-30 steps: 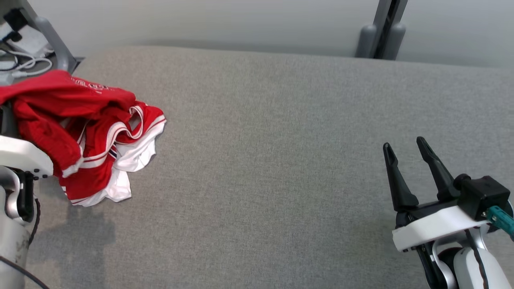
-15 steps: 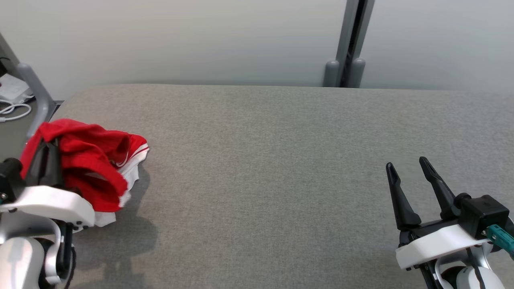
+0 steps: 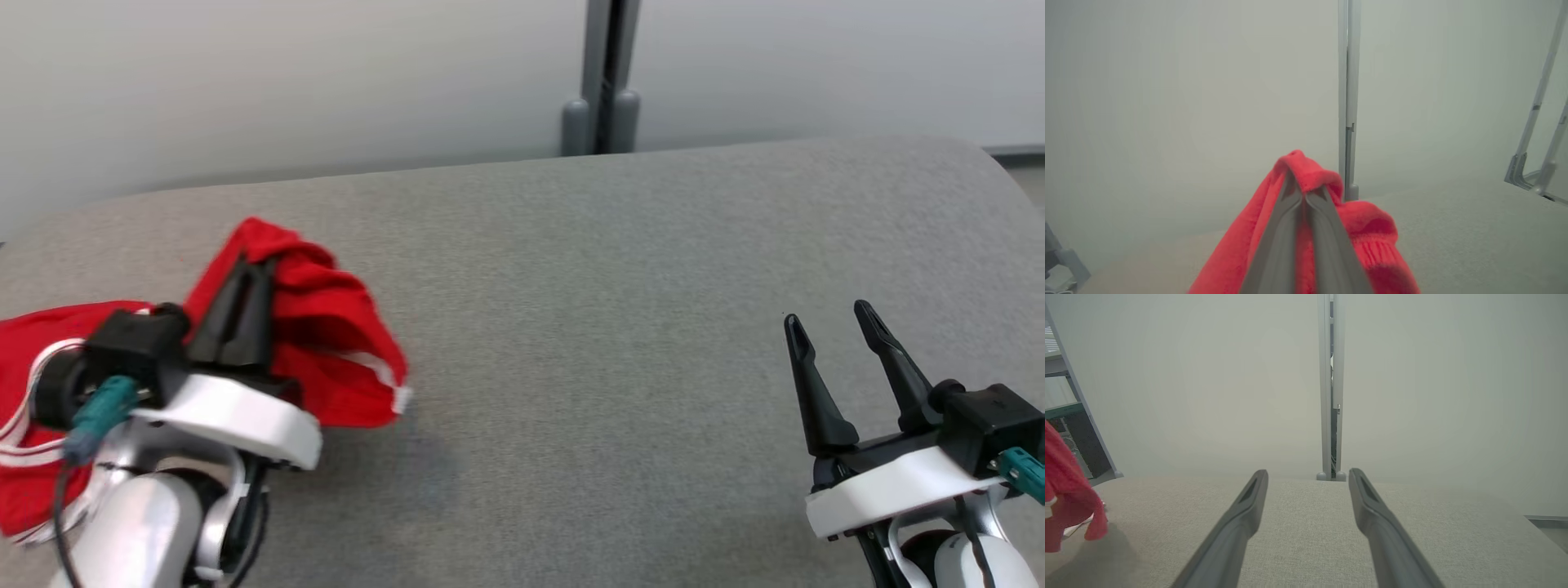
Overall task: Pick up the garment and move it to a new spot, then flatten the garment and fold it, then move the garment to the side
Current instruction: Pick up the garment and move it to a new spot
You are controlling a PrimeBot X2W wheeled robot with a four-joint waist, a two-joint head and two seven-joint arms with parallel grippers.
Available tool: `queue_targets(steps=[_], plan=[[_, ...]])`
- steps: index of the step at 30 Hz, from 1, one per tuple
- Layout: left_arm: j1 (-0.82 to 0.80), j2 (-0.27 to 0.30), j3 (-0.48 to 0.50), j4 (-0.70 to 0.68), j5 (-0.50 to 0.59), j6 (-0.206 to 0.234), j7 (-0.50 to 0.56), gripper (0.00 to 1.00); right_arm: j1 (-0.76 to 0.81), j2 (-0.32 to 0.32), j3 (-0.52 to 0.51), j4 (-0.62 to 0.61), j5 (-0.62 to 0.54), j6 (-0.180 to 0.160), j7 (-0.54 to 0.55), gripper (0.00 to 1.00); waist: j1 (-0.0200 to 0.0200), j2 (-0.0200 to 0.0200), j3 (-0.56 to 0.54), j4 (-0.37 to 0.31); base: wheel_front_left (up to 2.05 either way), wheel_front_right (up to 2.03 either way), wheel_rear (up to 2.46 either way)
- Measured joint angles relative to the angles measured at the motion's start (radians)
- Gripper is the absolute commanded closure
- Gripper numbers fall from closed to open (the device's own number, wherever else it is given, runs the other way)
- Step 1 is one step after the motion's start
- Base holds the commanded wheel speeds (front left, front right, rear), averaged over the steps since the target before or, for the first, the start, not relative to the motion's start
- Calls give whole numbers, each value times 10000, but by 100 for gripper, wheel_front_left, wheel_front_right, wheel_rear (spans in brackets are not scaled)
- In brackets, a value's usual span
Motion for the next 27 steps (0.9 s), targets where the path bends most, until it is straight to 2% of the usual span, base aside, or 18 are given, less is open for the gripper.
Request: queue_targets(steps=[6,11,18,23,24,25,26,27], plan=[[-804,-560,-1181,472,113,-644,267,100,-150,-4,21,-38,125,0,-56,0,0,0,432,-925,0,0,0],[-1511,-1204,-2073,1473,201,-1177,368,100,-239,-2,52,23,343,0,-267,0,0,0,969,-1694,0,0,0],[-2098,-1850,-2851,3346,211,-1783,347,100,-438,-4,194,311,637,0,-639,0,0,0,1755,-2628,0,0,0],[-2197,-2197,-3218,4339,79,-2266,81,100,-484,-2,215,562,731,0,-838,0,0,0,2089,-2998,0,0,0],[-2206,-2240,-3254,4451,79,-2305,-2,76,-491,-2,182,602,731,0,-876,0,0,0,2098,-2997,0,0,0],[-2206,-2288,-3275,4518,77,-2343,-115,19,-495,-4,148,652,734,0,-890,0,0,0,2084,-2971,0,0,0],[-2206,-2309,-3294,4546,69,-2393,-205,0,-500,-4,127,683,732,0,-922,0,0,0,2053,-2927,0,0,0],[-2203,-2328,-3327,4556,50,-2424,-263,0,-501,-2,111,709,732,0,-936,0,0,0,2011,-2863,0,0,0]])
